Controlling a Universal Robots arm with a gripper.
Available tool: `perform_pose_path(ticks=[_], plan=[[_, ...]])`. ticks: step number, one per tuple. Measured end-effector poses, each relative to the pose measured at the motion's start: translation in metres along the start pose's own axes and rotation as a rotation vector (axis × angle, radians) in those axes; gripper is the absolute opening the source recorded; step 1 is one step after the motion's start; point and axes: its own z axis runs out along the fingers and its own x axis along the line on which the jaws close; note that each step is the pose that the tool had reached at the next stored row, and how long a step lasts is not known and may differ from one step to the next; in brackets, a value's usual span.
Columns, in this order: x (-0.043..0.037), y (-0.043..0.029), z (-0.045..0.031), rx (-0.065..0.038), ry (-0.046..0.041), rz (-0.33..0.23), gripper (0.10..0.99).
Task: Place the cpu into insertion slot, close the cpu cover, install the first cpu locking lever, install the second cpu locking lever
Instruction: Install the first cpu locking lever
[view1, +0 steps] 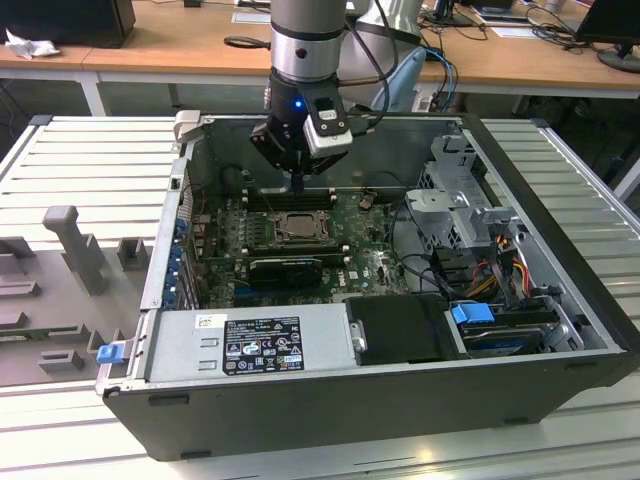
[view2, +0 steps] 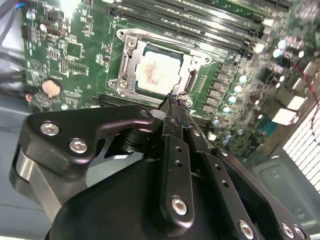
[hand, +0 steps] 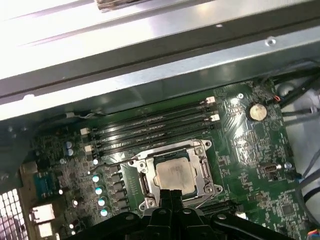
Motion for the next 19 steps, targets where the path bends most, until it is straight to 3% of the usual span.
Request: perform_pose_path(ticks=[2,3,5,6,10,12,19], plan=[[0.0032,-0.0009,0.001,0.0,0.0004,-0.023,0.106],[0.0088,-0.0022,0.0019,0.0,-0.001,-0.024,0.106],[0.0223,-0.0054,0.004,-0.003,-0.0136,-0.024,0.106],[0.025,-0.006,0.0052,-0.003,-0.0158,-0.027,0.106],[0.0251,-0.0063,0.0095,-0.002,-0.0134,-0.121,0.106],[0.0271,-0.0068,0.0117,-0.002,-0.0127,-0.142,0.106],[0.0634,-0.013,0.0159,-0.002,-0.0128,-0.144,0.106]])
